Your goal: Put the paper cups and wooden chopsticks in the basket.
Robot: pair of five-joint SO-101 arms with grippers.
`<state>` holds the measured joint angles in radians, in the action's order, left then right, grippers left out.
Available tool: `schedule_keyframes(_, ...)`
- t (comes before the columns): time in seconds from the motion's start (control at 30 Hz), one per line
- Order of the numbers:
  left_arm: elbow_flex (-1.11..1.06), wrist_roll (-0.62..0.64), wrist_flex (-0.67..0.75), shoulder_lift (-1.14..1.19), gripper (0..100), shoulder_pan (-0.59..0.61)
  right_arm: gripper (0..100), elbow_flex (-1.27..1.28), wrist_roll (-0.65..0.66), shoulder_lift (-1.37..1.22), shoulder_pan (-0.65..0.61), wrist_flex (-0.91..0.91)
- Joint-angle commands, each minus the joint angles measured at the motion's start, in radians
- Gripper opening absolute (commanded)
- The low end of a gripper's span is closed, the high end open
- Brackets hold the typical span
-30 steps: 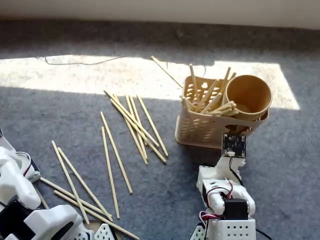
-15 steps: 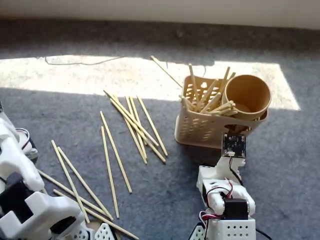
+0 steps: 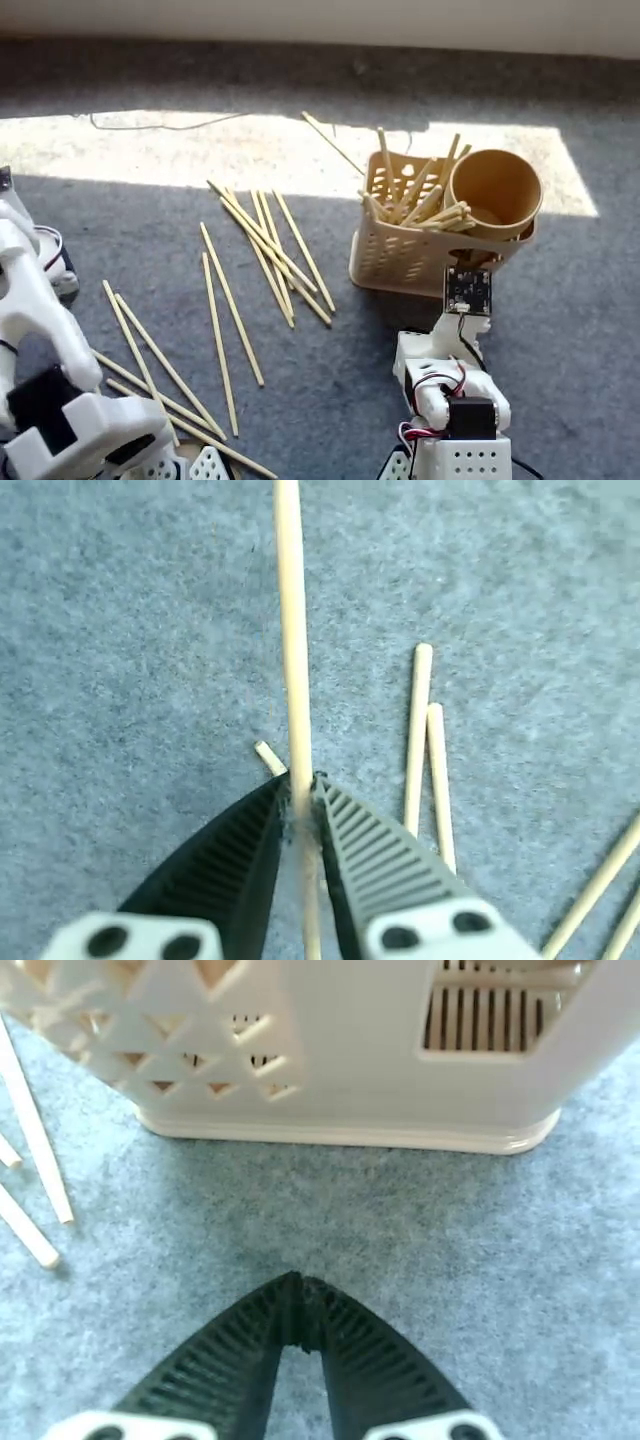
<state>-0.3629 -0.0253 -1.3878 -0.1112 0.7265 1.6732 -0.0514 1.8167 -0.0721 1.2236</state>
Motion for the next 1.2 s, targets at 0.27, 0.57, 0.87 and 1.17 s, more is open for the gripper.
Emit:
schedule_keyframes(0.27, 0.054, 0.15, 0.032, -0.45, 1, -0.386, 0.8, 0.104, 0.009, 0.002, -0.007, 0.007)
schedule_keyframes(0.57, 0.054, 0.264, 0.247, -0.581, 1, -0.628, 0.8, 0.104, 0.009, 0.002, -0.007, 0.007)
schedule_keyframes(0.87, 0.054, 0.331, 0.499, -0.654, 1, -0.855, 0.8, 0.104, 0.009, 0.002, -0.007, 0.007)
schedule_keyframes(1.17, 0.054, 0.328, 0.758, -0.68, 1, -1.075, 0.8, 0.104, 0.009, 0.002, -0.007, 0.007)
